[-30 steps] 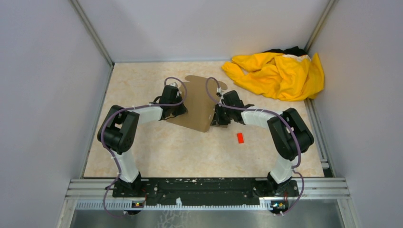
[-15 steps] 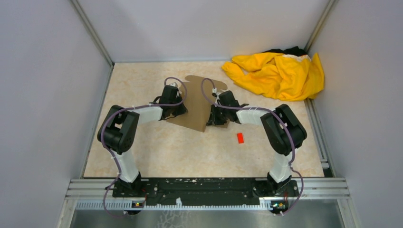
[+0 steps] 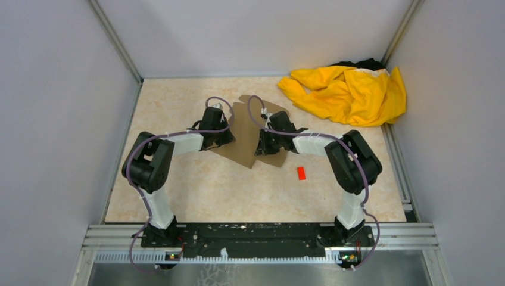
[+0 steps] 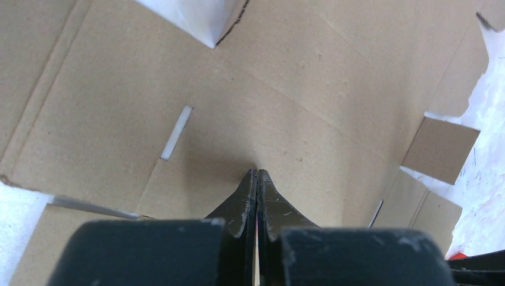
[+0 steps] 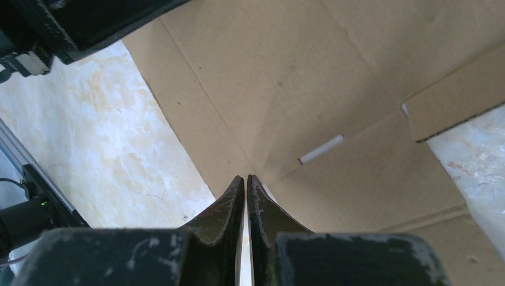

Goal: Fold the paper box

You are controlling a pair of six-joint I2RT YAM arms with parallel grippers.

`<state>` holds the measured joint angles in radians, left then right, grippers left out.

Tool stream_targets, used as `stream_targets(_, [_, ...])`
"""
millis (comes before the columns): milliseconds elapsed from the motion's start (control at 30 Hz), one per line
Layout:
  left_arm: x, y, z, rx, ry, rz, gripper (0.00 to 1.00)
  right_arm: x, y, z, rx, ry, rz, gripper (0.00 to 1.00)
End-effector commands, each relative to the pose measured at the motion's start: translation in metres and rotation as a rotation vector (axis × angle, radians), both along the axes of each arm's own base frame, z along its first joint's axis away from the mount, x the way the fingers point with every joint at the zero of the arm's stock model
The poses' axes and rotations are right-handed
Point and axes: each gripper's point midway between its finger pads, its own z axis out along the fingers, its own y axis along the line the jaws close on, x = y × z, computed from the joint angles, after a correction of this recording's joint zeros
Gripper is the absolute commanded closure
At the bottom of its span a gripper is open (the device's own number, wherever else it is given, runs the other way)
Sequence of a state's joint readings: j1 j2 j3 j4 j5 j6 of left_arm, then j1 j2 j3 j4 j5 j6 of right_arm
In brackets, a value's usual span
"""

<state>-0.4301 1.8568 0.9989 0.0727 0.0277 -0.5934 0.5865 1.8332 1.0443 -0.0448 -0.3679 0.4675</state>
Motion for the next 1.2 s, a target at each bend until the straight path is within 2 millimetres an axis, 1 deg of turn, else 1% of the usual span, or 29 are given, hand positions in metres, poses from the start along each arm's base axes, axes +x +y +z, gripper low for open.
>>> stream_targets(0, [-0.076,0.044,-0.084,0.202,0.324,-0.012,1.0,0.01,0.019,0.022,0.04,-0.065,0.029,0.94])
stream_targets(167, [-0.075,0.044,-0.084,0.202,0.322,-0.012,1.0,0.008,0.022,0.02,0.033,-0.064,0.04,0.94])
stream_targets(300, [-0.075,0.045,-0.085,0.203,0.323,-0.011,1.0,0.008,0.017,0.023,0.017,-0.081,0.021,0.94])
stream_targets(400, [-0.077,0.046,-0.086,0.204,0.326,-0.011,1.0,0.005,0.009,0.03,-0.015,-0.092,0.017,0.94])
stream_targets(467, [-0.076,0.047,-0.086,0.203,0.324,-0.008,1.0,-0.001,0.0,0.035,-0.038,-0.1,0.014,0.93])
stream_targets(633, [-0.078,0.048,-0.089,0.203,0.33,-0.004,1.0,-0.023,-0.02,0.029,-0.09,-0.066,0.012,0.92])
stream_targets(667, [-0.078,0.048,-0.09,0.203,0.33,-0.003,1.0,-0.031,-0.026,0.024,-0.094,-0.054,0.01,0.92])
stream_targets(833, [-0.079,0.049,-0.093,0.204,0.336,0.0,1.0,-0.056,-0.038,0.015,-0.086,-0.023,0.0,0.91])
stream_targets(933, [-0.079,0.049,-0.093,0.203,0.336,0.001,1.0,-0.066,-0.043,0.003,-0.09,-0.003,-0.005,0.91])
stream_targets(1067, [-0.079,0.049,-0.093,0.203,0.338,0.003,1.0,-0.069,-0.049,-0.017,-0.134,0.024,-0.019,0.91])
stream_targets(1167, [-0.081,0.05,-0.092,0.203,0.339,0.003,1.0,-0.062,-0.054,-0.027,-0.183,0.029,-0.042,0.92])
